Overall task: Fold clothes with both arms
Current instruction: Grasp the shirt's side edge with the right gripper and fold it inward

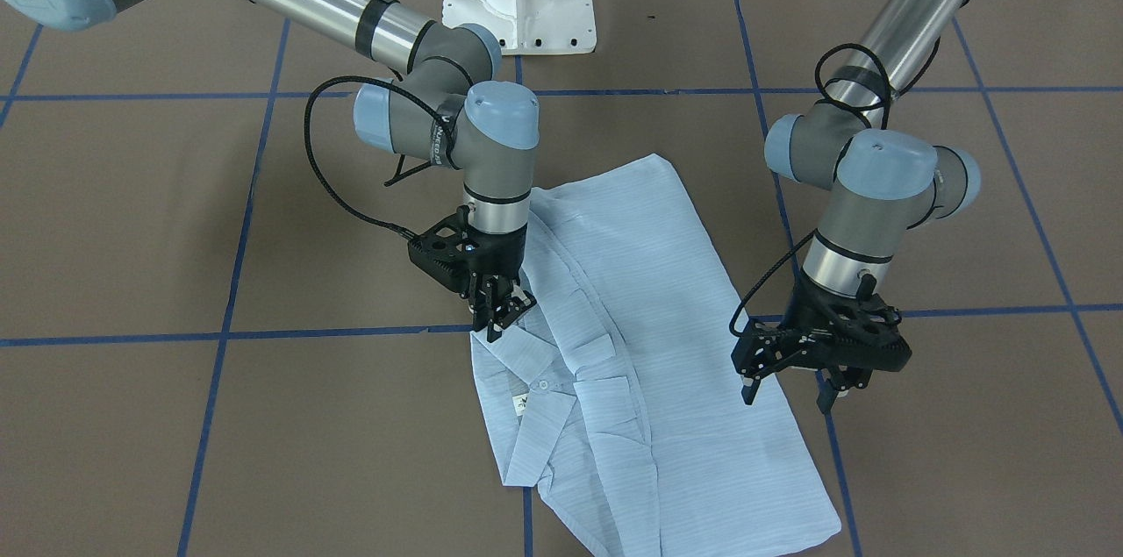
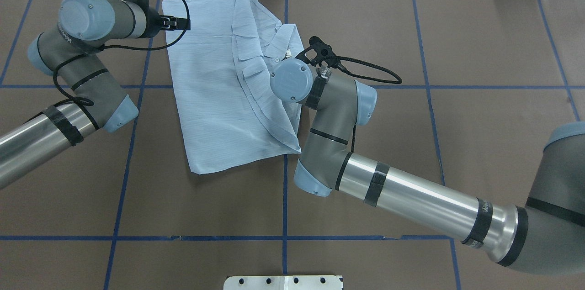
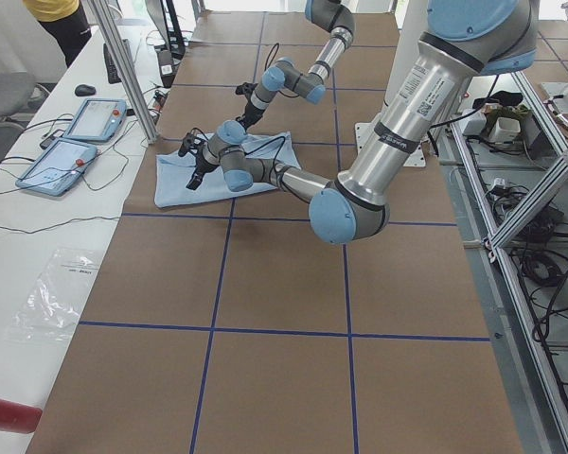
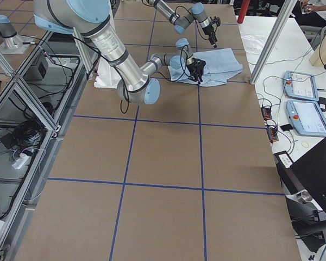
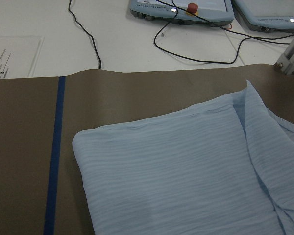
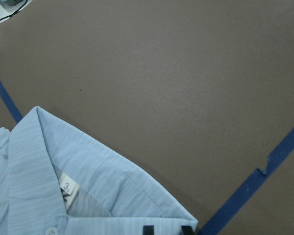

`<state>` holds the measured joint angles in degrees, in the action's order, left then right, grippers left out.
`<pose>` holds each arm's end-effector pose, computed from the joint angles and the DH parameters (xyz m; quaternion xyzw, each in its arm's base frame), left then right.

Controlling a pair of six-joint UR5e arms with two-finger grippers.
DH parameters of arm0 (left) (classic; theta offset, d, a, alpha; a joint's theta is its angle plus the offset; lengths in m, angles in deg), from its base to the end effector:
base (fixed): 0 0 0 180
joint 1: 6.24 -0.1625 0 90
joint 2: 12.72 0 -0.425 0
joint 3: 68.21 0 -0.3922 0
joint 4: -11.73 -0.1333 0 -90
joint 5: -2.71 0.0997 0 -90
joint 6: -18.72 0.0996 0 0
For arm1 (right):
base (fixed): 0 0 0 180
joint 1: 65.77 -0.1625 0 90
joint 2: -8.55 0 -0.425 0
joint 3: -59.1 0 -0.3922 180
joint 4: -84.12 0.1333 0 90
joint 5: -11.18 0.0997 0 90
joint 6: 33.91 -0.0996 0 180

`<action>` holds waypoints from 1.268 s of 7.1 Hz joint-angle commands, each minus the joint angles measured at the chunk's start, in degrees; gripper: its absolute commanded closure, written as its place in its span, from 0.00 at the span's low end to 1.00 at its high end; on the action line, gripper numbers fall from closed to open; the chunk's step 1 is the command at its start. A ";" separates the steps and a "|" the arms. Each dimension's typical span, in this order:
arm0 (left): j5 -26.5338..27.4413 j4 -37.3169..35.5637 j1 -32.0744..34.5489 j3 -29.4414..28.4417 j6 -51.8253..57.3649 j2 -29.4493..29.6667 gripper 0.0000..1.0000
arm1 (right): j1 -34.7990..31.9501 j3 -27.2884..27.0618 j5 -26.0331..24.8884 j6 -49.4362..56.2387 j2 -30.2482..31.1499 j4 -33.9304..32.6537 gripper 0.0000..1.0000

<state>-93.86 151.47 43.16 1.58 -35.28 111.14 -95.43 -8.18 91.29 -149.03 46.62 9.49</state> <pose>0.3962 -0.6496 0.3780 0.3199 0.4186 -0.0692 0.8472 -0.6353 -0.5349 0.2331 0.0947 -0.3744 0.4531 0.8034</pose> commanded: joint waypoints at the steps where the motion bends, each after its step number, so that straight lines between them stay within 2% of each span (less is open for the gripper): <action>1: -0.03 0.00 0.00 0.00 0.03 -0.02 0.00 | 0.13 0.21 -0.13 0.07 0.07 0.00 0.81; 2: -0.03 0.00 0.00 0.00 -0.06 -0.19 0.00 | 0.13 0.21 -0.13 0.07 0.07 -0.08 1.00; 4: 0.06 0.00 -0.09 0.70 -0.14 -0.28 0.00 | 0.13 -1.01 0.30 1.37 0.24 -0.17 1.00; 5: -0.03 0.00 -0.09 0.88 -0.14 -0.28 0.00 | 0.13 -3.72 0.39 3.12 1.90 -0.34 1.00; 7: 0.06 0.00 -0.09 0.97 -0.58 -0.28 0.00 | 1.78 -15.63 -0.13 3.32 11.61 -0.70 1.00; 9: 0.06 0.00 -0.70 2.88 -1.20 -1.94 0.00 | 5.74 -29.86 -4.07 3.49 24.70 -0.70 1.00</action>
<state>-93.84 151.48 42.89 3.15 -36.21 110.17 -92.01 -28.99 89.39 -145.71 63.02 8.83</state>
